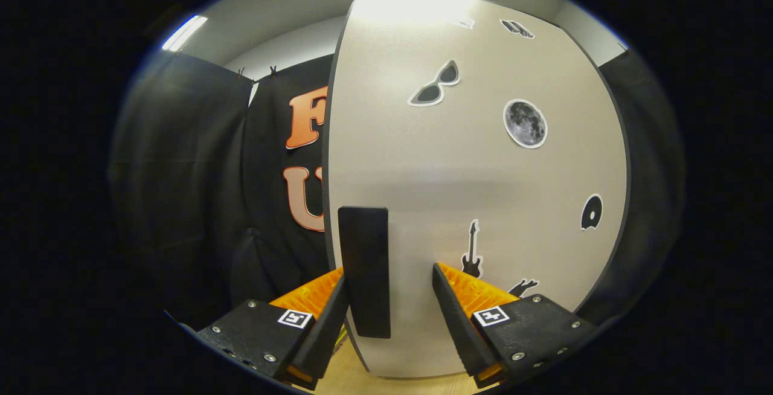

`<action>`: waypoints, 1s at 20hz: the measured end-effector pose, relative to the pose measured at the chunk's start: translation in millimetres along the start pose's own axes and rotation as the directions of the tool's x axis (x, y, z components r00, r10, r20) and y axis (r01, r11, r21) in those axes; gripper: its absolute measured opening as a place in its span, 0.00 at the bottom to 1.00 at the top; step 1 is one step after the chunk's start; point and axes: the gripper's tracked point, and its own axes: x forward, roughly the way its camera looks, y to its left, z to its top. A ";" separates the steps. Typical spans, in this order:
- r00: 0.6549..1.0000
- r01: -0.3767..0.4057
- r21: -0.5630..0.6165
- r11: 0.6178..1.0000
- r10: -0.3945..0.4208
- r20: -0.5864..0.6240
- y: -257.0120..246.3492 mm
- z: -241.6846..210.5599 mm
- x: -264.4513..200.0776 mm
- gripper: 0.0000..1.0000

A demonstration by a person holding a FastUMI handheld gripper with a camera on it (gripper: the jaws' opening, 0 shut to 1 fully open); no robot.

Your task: Open the shoe cabinet door, grab the shoes and put them into the shoe cabinet, then close the shoe cabinet door.

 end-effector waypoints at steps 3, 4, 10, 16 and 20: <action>1.000 0.010 -0.004 1.000 -0.010 -0.005 -1.5 -0.4 6.4 0.83; 1.000 0.016 -0.007 1.000 -0.016 -0.004 -2.2 0.2 8.2 0.83; 1.000 0.015 -0.005 1.000 -0.015 0.002 -1.7 0.8 8.8 0.84; 0.998 0.033 -0.008 0.999 -0.033 0.051 -2.9 22.4 -27.8 0.85; 0.997 0.069 -0.042 0.997 -0.067 0.041 -10.5 22.5 -69.2 0.85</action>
